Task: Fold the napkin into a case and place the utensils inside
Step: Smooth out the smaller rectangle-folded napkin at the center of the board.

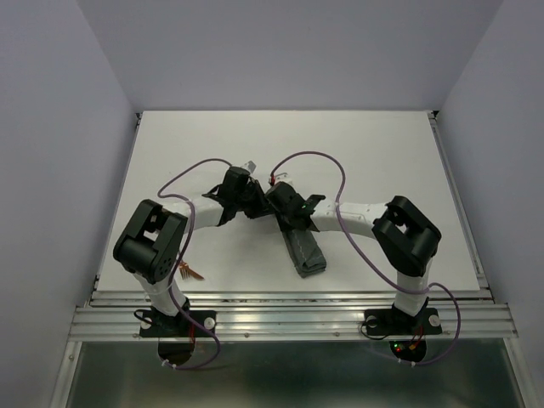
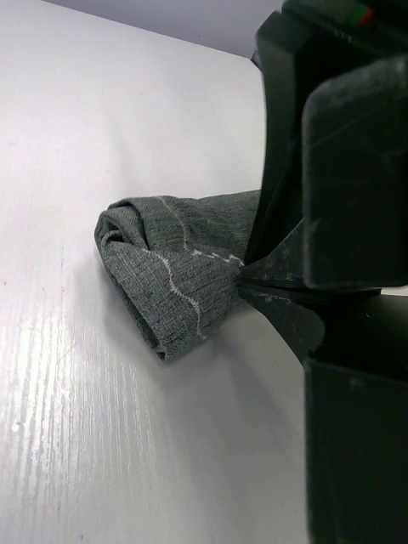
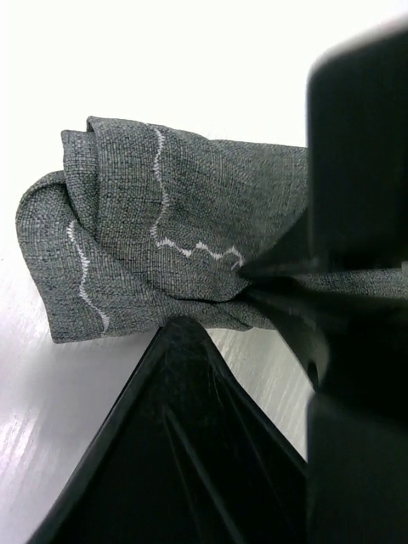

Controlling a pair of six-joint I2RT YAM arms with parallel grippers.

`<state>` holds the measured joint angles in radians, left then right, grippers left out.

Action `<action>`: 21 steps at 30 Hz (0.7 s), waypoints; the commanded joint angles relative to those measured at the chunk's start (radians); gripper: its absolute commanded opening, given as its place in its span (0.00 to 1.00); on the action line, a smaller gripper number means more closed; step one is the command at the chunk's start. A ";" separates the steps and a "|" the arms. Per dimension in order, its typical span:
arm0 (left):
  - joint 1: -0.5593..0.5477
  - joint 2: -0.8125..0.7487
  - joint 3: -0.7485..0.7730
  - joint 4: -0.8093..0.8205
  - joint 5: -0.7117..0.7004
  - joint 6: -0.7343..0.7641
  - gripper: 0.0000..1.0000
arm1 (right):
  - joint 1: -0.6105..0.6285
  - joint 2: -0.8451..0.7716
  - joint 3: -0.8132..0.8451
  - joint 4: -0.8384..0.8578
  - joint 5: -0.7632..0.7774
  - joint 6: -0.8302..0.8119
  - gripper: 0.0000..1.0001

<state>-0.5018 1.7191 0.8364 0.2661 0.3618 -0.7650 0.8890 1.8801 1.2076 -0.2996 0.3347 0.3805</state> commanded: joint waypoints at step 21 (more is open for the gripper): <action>0.029 0.079 0.173 -0.064 -0.015 0.092 0.03 | -0.217 -0.053 0.052 0.062 -0.209 0.163 0.09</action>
<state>-0.4797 1.8065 0.9649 0.2031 0.3405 -0.7021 0.6609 1.7966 1.2140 -0.2607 0.1890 0.5171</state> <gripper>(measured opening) 0.090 0.105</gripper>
